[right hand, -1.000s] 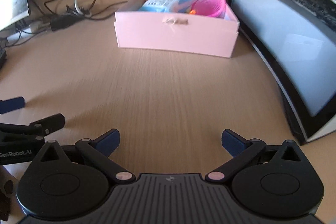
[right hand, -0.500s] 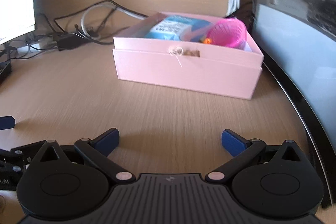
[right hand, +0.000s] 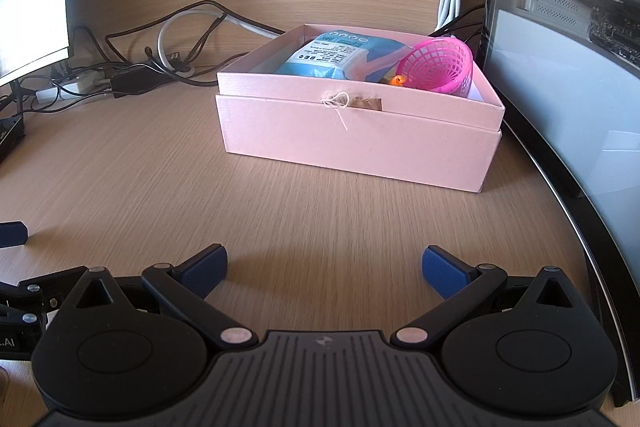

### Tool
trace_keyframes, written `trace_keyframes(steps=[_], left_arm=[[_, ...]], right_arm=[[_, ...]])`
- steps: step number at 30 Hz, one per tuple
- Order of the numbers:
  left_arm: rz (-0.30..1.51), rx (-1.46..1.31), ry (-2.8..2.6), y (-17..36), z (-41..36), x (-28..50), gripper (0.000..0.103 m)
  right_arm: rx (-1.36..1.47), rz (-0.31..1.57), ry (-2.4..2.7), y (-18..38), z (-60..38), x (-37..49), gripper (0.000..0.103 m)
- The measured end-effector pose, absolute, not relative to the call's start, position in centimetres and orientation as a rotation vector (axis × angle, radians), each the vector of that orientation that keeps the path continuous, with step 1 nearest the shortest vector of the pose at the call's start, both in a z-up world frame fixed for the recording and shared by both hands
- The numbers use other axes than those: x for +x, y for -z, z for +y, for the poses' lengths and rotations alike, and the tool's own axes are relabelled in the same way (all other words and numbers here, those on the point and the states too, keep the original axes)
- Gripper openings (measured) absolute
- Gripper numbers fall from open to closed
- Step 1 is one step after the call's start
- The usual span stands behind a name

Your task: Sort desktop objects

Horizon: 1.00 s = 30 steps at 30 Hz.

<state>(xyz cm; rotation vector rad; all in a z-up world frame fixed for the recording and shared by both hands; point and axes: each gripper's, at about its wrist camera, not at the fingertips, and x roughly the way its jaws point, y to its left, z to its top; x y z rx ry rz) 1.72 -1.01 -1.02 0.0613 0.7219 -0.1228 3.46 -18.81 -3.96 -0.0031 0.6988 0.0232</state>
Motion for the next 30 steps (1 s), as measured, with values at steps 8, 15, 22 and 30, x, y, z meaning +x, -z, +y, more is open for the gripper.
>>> trace_keyframes(steps=[8, 15, 22, 30], left_arm=[[0.722, 0.056, 0.117, 0.99, -0.86, 1.88, 0.103], [0.722, 0.057, 0.117, 1.0, -0.89, 1.88, 0.103], [0.722, 0.056, 0.118, 1.0, -0.86, 1.89, 0.103], [0.722, 0.056, 0.116, 0.99, -0.86, 1.85, 0.103]], right_arm=[[-0.003, 0.698, -0.023, 3.96, -18.8, 3.44, 0.103], [-0.003, 0.698, -0.023, 3.96, -18.8, 3.44, 0.103], [-0.003, 0.699, -0.023, 3.94, -18.8, 3.45, 0.103], [-0.003, 0.698, -0.023, 3.9, -18.82, 3.46, 0.103]])
